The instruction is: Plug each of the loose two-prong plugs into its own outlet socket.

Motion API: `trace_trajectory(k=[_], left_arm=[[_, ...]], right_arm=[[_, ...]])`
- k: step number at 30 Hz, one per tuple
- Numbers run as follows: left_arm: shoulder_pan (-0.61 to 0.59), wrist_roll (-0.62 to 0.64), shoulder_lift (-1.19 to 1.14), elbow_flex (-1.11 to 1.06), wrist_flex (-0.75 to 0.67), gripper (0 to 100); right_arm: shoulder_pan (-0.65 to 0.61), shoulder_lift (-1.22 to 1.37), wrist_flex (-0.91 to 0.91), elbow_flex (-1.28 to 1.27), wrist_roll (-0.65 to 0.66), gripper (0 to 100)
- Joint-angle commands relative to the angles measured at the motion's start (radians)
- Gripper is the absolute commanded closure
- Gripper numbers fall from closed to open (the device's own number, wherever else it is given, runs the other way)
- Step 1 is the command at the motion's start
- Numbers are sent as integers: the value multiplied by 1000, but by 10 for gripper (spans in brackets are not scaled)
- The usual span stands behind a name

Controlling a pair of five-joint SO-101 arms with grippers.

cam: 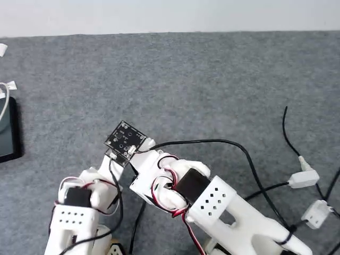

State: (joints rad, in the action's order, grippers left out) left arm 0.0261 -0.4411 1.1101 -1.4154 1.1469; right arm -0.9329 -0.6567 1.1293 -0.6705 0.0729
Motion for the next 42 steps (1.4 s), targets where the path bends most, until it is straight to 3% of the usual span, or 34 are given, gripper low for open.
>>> trace_trajectory(k=[1,6,13,20,28,42], left_arm=[[28,-18,109,-12,35,986],[28,-32,207,-38,68,986],[26,-25,342,-68,103,986],[-6,210,506,-101,95,986],[-95,281,717,-128,140,985],[-95,278,692,-128,140,985]], right_arm=[[15,-4,-21,14,-9,991],[36,-4,-44,11,-18,991],[166,-1,-185,-37,-157,991],[242,-1,-401,-160,-292,991],[240,124,-456,-147,-313,991],[239,234,-489,-104,-315,991]])
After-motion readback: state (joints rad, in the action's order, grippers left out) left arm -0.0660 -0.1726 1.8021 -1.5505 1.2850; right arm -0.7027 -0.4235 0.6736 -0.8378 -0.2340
